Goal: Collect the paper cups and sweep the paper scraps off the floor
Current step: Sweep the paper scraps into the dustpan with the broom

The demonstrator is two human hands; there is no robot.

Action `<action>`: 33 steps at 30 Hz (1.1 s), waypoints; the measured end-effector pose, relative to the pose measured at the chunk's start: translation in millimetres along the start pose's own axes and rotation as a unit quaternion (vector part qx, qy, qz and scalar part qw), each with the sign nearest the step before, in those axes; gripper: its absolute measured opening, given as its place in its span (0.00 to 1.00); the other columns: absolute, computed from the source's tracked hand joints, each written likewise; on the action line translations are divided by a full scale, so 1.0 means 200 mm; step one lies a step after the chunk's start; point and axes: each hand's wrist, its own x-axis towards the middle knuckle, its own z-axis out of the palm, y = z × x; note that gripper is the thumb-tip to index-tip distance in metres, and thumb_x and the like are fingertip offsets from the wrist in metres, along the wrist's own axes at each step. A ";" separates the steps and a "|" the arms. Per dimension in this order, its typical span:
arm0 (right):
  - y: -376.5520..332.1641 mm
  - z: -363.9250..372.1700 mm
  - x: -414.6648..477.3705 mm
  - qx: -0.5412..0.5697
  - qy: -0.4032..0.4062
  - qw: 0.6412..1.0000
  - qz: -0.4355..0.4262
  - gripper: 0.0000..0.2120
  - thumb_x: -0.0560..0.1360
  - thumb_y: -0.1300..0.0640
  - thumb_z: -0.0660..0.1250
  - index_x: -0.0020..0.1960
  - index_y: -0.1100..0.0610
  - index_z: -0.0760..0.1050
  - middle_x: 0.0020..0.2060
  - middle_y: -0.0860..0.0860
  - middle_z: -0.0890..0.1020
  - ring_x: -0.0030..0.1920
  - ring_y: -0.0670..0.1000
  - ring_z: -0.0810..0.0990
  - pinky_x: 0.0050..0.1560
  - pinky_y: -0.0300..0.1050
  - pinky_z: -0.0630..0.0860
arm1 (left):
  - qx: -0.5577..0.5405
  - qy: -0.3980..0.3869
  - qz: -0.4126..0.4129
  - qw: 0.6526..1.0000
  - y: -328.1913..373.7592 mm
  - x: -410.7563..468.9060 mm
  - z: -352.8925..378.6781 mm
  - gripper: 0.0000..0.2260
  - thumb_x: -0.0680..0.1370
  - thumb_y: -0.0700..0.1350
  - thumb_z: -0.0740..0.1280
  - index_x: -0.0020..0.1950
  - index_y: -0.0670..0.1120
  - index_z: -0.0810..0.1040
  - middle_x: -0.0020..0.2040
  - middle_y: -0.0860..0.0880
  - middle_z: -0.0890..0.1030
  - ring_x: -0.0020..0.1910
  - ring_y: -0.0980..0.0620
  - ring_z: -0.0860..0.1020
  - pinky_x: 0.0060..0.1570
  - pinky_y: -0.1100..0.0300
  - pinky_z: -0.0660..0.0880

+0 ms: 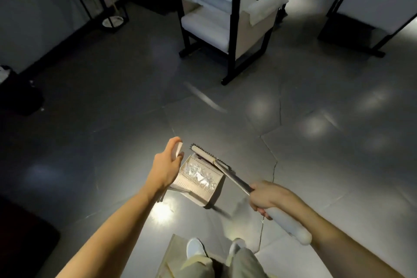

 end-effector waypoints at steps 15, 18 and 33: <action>-0.26 -0.30 0.49 -0.096 0.003 0.995 0.024 0.20 0.70 0.64 0.56 0.60 0.57 0.72 0.35 0.55 0.77 0.31 0.52 0.75 0.34 0.43 0.74 | -0.051 0.046 -0.065 0.996 0.00 0.44 0.09 0.12 0.82 0.45 0.59 0.64 0.53 0.65 0.47 0.44 0.77 0.31 0.52 0.76 0.30 0.60 0.75; -0.26 -0.31 0.52 -0.096 -0.037 0.994 0.028 0.21 0.70 0.63 0.56 0.62 0.58 0.71 0.36 0.55 0.78 0.34 0.53 0.76 0.37 0.45 0.75 | -0.042 0.054 -0.073 0.995 0.02 0.49 0.12 0.12 0.82 0.44 0.59 0.64 0.52 0.66 0.48 0.44 0.77 0.30 0.52 0.76 0.28 0.64 0.71; -0.55 -0.42 0.25 -0.152 -0.091 0.984 -0.019 0.06 0.72 0.64 0.60 0.47 0.60 0.74 0.25 0.53 0.72 0.24 0.48 0.69 0.28 0.40 0.70 | -0.004 0.160 -0.079 0.984 -0.09 0.43 -0.11 0.13 0.81 0.44 0.59 0.65 0.52 0.63 0.41 0.46 0.77 0.34 0.47 0.78 0.41 0.53 0.78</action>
